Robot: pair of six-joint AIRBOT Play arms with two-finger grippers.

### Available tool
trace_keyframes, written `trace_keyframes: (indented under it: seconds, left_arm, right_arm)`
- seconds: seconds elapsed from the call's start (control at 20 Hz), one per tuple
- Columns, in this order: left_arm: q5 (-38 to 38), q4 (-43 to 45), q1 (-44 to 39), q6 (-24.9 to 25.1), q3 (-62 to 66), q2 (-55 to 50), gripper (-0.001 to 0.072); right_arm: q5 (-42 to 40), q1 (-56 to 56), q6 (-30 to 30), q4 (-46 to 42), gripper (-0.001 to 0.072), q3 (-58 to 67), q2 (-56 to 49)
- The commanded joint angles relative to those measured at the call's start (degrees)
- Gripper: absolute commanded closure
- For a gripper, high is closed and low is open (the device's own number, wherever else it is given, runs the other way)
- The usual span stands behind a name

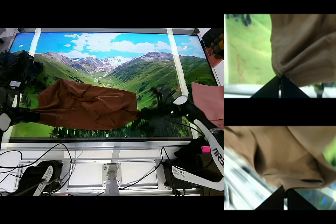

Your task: Fold the clothes and pants, and hang the long-sleeved shirts on hangers.

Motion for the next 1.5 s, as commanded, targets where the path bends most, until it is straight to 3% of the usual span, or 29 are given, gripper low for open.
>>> trace_keyframes:
  seconds: [0.0, 0.25, 0.4, 0.6, 0.9, 0.95, 1.15, 1.35, 1.45]
  left_arm:
    - [7.17, 0.04, 0.07, -5.51, 0.76, 1.07, 0.0690]
    - [26.21, 0.07, 0.50, -18.56, 3.98, 6.01, 0.0691]
    - [43.74, 0.22, 2.82, -33.05, 4.07, 8.72, 0.0691]
    - [57.72, 0.22, 6.03, -53.96, 4.07, 8.76, 0.0692]
    - [77.00, 0.00, 6.84, -73.20, 4.48, 8.90, 0.0694]
    - [77.53, 0.00, 6.86, -75.32, 5.18, 8.92, 0.0694]
    - [77.66, 0.26, 6.86, -75.71, 9.66, 9.68, 0.0694]
    - [76.70, 2.25, 6.80, -71.65, 12.81, 14.27, 0.0694]
    - [73.09, 2.93, 6.75, -71.65, 12.81, 18.08, 0.0694]
  right_arm:
    - [-2.21, -1.33, -0.15, 0.90, 0.0693, 7.74, 5.99]
    - [-3.82, -9.90, 2.62, 0.63, 0.0693, 18.10, 13.09]
    - [-6.05, -13.92, 2.82, 0.63, 0.0693, 23.15, 16.20]
    - [-9.53, -15.89, 2.82, -1.11, 0.0693, 29.64, 19.47]
    - [-10.12, -15.87, 4.37, -4.28, 0.0694, 37.64, 22.05]
    - [-10.16, -15.87, 4.39, -4.46, 0.0694, 38.64, 22.62]
    - [-9.35, -15.87, 6.64, -12.92, 0.0694, 42.07, 26.47]
    - [-4.02, -15.87, 8.48, -23.06, 0.0694, 42.58, 34.21]
    - [-1.86, -15.87, 12.44, -26.53, 0.0694, 42.58, 38.45]
